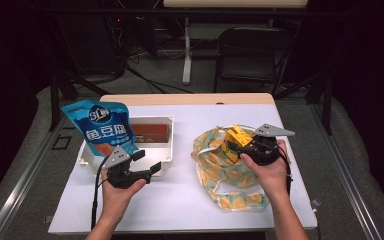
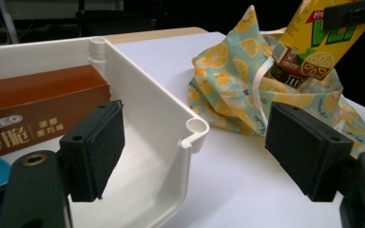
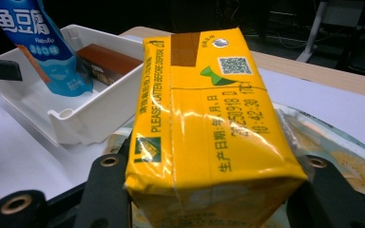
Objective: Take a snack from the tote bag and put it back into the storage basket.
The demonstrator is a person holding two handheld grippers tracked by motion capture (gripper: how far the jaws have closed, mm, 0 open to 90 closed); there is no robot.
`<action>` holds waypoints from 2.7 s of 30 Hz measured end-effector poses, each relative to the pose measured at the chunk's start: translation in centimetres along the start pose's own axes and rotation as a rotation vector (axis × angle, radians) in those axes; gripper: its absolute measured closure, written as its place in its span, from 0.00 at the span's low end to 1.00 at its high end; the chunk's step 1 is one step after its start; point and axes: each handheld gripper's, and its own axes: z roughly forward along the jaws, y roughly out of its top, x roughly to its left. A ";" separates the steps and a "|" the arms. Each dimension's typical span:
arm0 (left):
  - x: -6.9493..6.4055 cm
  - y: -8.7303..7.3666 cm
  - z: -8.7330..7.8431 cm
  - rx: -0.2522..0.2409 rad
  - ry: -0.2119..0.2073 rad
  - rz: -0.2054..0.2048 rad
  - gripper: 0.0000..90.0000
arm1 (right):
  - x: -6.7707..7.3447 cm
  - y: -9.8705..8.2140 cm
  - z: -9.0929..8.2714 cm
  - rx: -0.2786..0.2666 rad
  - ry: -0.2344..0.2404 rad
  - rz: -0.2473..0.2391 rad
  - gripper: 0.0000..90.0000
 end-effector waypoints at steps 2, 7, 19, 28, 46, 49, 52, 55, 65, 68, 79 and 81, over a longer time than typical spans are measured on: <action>-0.4 0.2 0.3 -0.007 -0.008 0.006 0.20 | 0.4 0.3 -0.2 -0.006 0.000 0.001 0.56; -1.4 0.6 1.0 0.002 -0.015 0.038 0.17 | 1.1 0.8 -0.5 -0.015 0.025 -0.003 0.56; -4.1 1.0 3.1 -0.003 -0.060 0.079 0.17 | 3.5 1.2 -0.1 -0.011 0.085 -0.011 0.56; -6.1 1.2 4.7 -0.009 -0.081 0.113 0.16 | 5.4 1.0 0.9 0.011 0.123 -0.029 0.56; -8.5 0.5 6.5 -0.001 -0.107 0.159 0.12 | 8.1 0.5 2.4 0.041 0.161 -0.044 0.56; -8.9 0.4 6.9 -0.003 -0.093 0.167 0.10 | 8.7 0.4 2.6 0.048 0.157 -0.044 0.56; -9.2 0.3 7.0 -0.001 -0.089 0.183 0.09 | 8.9 0.4 2.8 0.053 0.165 -0.035 0.56; -9.5 0.1 7.3 -0.001 -0.078 0.189 0.09 | 9.3 0.3 3.0 0.057 0.162 -0.039 0.56; -9.8 -0.1 7.7 -0.013 -0.049 0.182 0.12 | 10.5 0.2 3.3 0.070 0.169 -0.042 0.56; -9.7 -0.1 7.6 -0.018 -0.050 0.174 0.14 | 10.7 0.1 3.4 0.064 0.168 -0.039 0.56; -9.6 -0.2 7.9 -0.023 -0.041 0.150 0.19 | 11.2 0.0 3.5 0.066 0.157 -0.041 0.56; -9.6 -0.2 8.0 -0.031 -0.035 0.148 0.21 | 11.2 0.0 3.5 0.064 0.160 -0.036 0.56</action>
